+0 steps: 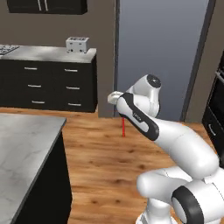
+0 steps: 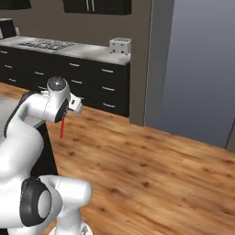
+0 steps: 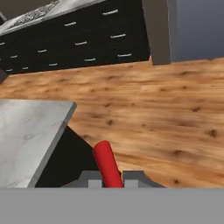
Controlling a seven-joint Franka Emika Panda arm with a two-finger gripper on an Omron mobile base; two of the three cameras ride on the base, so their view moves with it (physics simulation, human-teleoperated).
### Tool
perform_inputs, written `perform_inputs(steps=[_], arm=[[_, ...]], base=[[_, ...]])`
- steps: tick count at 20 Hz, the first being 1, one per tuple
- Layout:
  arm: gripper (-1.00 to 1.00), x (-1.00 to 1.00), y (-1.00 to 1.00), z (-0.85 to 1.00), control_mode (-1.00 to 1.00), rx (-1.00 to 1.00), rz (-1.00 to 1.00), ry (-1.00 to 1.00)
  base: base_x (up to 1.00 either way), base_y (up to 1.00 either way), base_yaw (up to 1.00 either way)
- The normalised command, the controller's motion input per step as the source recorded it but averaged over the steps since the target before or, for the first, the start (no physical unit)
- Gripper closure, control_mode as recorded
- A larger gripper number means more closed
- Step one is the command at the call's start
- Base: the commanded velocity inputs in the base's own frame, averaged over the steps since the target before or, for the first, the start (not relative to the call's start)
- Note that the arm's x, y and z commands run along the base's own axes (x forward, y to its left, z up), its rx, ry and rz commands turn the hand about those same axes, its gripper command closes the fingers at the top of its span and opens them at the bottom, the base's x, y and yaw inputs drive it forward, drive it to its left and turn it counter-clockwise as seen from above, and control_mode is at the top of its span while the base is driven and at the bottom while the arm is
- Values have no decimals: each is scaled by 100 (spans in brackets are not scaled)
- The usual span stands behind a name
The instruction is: Take a straw from the drawer in front and place it inside the glass cup on the dining counter.
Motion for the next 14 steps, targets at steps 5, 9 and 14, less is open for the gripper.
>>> perform_inputs(steps=[5, 9, 14], arm=[[100, 0, 0, 0, 100, 0, 0, 0], [100, 0, 0, 0, 100, 0, 0, 0], [100, 0, 0, 0, 100, 0, 0, 0]], base=[[66, -8, 55], [54, -10, 53], [46, -14, 51]])
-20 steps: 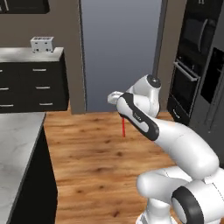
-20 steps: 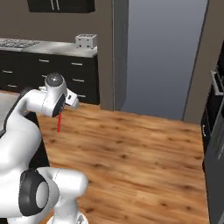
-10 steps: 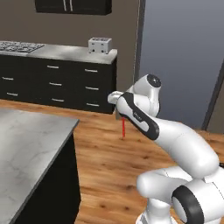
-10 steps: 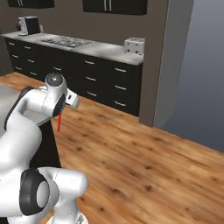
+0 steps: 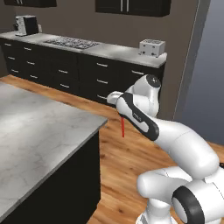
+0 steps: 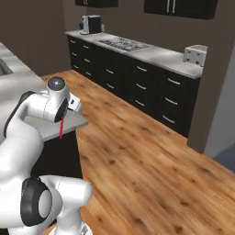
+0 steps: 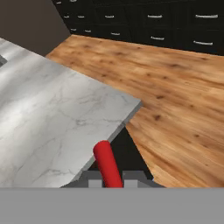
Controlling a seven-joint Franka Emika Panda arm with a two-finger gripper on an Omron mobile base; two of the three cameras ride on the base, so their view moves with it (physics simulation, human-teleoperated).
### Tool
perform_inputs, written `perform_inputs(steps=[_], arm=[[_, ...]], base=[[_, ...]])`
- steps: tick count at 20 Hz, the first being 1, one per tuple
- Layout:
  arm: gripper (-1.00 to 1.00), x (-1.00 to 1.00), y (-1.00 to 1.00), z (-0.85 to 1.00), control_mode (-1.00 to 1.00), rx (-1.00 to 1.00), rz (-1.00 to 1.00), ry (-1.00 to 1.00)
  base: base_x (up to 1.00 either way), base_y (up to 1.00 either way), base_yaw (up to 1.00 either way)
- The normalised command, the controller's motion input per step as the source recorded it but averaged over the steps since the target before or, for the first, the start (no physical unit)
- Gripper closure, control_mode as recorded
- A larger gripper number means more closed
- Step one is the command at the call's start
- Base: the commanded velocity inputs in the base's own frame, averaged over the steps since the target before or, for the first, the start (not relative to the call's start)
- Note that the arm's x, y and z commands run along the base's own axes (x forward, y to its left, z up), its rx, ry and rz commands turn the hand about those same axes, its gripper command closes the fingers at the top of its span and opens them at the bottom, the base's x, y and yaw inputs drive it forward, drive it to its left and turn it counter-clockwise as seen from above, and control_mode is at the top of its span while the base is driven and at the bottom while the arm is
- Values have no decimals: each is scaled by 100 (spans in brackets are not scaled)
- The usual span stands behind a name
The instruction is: Take a straw from the drawer in front and place it inside the glass cup on the dining counter.
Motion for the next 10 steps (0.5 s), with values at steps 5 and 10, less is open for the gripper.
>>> perform_inputs(steps=[5, 10], arm=[[100, 0, 0, 0, 100, 0, 0, 0], [100, 0, 0, 0, 100, 0, 0, 0]], base=[[42, -14, 49], [41, -11, 46]])
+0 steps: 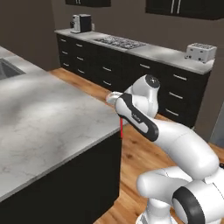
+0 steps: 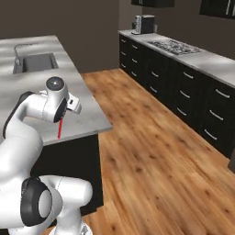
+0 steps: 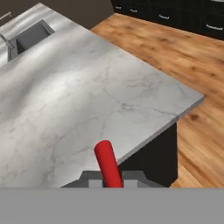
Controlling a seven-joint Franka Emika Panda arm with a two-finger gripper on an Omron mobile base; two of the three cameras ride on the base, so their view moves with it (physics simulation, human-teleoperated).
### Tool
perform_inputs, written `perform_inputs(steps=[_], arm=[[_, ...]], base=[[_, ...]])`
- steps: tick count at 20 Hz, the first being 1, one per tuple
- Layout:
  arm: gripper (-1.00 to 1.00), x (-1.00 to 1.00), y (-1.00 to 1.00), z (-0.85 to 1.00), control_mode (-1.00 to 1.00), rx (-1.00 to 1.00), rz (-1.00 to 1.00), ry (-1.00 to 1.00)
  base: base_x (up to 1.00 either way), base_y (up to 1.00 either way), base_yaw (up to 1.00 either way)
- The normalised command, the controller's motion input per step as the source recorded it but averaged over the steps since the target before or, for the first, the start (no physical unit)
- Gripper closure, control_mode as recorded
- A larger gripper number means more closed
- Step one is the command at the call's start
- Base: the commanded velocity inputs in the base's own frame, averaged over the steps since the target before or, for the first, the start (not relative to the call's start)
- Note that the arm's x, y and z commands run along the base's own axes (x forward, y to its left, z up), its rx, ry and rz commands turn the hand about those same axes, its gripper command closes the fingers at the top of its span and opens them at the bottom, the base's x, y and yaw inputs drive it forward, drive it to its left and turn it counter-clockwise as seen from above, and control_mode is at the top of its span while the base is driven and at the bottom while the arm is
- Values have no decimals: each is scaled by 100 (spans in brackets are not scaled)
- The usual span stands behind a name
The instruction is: Take a straw from the drawer in front and place it inside the glass cup on the dining counter.
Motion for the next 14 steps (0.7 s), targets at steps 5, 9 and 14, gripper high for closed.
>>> perform_inputs(steps=[5, 9, 14], arm=[[100, 0, 0, 0, 100, 0, 0, 0], [100, 0, 0, 0, 100, 0, 0, 0], [100, 0, 0, 0, 100, 0, 0, 0]], base=[[36, -4, 41], [37, 0, 39], [40, 0, 38]])
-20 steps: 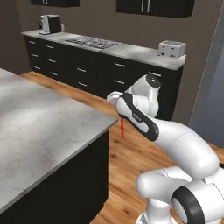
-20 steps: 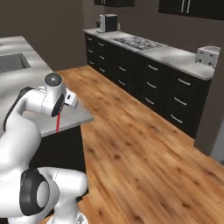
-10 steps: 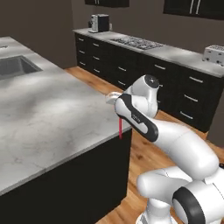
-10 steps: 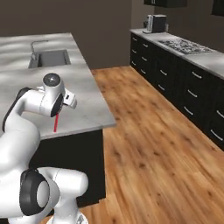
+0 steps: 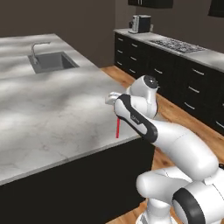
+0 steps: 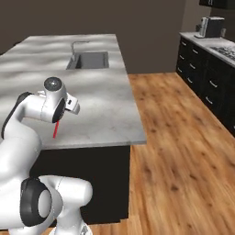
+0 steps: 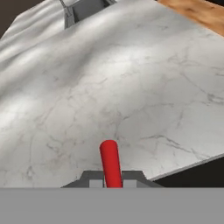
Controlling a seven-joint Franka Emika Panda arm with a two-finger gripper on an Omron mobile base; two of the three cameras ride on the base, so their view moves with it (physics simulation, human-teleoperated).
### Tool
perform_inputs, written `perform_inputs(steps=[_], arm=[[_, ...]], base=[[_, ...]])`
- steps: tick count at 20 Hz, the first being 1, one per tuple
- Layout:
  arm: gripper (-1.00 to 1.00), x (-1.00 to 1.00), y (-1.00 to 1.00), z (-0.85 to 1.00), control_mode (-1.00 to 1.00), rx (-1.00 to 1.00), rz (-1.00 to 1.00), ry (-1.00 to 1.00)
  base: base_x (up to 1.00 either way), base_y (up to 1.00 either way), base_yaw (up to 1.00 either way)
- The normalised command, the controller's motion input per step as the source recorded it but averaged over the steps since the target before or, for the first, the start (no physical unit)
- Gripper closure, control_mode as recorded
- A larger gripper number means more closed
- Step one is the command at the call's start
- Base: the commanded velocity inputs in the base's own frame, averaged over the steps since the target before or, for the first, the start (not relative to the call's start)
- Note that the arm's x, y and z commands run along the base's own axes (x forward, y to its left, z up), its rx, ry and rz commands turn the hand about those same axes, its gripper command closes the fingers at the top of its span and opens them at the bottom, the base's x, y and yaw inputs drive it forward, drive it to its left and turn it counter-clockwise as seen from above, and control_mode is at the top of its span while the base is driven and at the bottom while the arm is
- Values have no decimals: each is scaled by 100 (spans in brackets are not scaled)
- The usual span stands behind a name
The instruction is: Take a straw from the drawer in front and place it inside the glass cup on the dining counter.
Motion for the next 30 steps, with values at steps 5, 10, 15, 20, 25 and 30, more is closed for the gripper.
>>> perform_inputs(steps=[5, 10, 15, 20, 25, 30], arm=[[100, 0, 0, 0, 100, 0, 0, 0], [100, 0, 0, 0, 100, 0, 0, 0], [100, 0, 0, 0, 100, 0, 0, 0], [100, 0, 0, 0, 100, 0, 0, 0], [100, 0, 0, 0, 100, 0, 0, 0], [100, 0, 0, 0, 100, 0, 0, 0]], base=[[34, 0, 31], [28, -4, 22], [17, 0, 16], [16, 26, 8], [19, 26, 25], [18, 12, 55]])
